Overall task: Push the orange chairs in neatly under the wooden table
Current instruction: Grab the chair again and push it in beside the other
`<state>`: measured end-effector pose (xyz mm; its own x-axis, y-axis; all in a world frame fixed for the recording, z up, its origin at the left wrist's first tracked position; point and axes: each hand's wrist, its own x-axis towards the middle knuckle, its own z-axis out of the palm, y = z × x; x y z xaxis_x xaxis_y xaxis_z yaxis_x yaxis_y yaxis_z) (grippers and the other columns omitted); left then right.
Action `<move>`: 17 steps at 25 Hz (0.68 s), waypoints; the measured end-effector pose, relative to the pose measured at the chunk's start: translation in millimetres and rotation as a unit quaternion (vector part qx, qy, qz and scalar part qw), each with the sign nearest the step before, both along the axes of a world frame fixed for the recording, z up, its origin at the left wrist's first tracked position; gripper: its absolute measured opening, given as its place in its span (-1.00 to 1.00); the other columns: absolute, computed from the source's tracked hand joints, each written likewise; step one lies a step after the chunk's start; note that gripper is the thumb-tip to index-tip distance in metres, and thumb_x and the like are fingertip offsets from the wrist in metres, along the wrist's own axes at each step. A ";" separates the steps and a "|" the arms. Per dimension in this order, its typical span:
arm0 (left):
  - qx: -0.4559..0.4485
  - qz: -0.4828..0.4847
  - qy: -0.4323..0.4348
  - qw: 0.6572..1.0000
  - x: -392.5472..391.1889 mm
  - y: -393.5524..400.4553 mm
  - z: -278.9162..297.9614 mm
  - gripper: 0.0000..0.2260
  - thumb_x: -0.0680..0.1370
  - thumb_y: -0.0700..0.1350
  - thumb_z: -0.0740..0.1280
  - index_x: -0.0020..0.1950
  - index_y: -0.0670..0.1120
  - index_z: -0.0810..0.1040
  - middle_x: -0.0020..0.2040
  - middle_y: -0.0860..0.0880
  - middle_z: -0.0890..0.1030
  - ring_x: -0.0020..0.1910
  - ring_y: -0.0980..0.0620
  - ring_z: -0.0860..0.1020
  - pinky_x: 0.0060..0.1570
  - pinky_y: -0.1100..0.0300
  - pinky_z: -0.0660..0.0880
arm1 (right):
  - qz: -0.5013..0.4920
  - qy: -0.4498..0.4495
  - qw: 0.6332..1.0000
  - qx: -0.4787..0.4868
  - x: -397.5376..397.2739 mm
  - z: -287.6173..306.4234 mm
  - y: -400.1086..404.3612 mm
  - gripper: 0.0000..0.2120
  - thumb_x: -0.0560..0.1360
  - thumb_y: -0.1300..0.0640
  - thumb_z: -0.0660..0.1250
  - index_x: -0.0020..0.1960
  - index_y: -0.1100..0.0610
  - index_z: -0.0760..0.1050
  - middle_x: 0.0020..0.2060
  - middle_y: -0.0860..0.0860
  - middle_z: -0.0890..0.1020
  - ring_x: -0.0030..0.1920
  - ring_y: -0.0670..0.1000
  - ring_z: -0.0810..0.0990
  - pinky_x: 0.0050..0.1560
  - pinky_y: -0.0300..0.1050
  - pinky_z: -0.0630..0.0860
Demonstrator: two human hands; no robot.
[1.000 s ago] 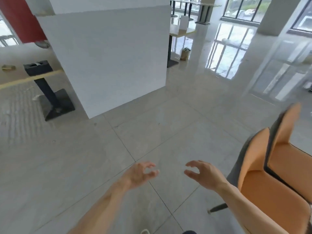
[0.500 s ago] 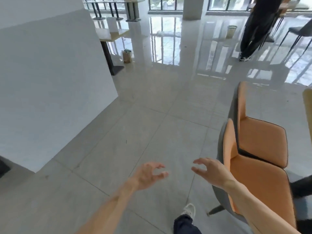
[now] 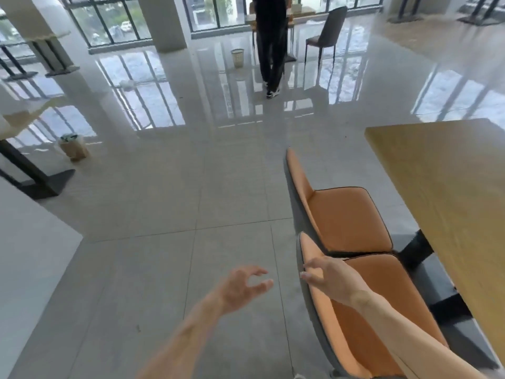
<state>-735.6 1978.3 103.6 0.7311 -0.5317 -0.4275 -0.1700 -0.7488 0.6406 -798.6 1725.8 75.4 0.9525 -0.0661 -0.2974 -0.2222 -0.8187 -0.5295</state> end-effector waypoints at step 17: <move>0.022 -0.536 -0.051 0.842 195.2 -170.2 -78.7 -0.39 0.47 0.31 0.34 0.46 0.14 0.34 0.45 0.10 0.32 0.47 0.04 0.14 0.43 0.07 0.22 | -0.528 0.088 0.844 0.023 -26.1 -51.3 50.5 -0.54 0.47 -0.37 0.22 0.28 -0.19 0.46 0.28 -0.19 0.53 0.25 -0.12 0.48 0.24 -0.13 0.44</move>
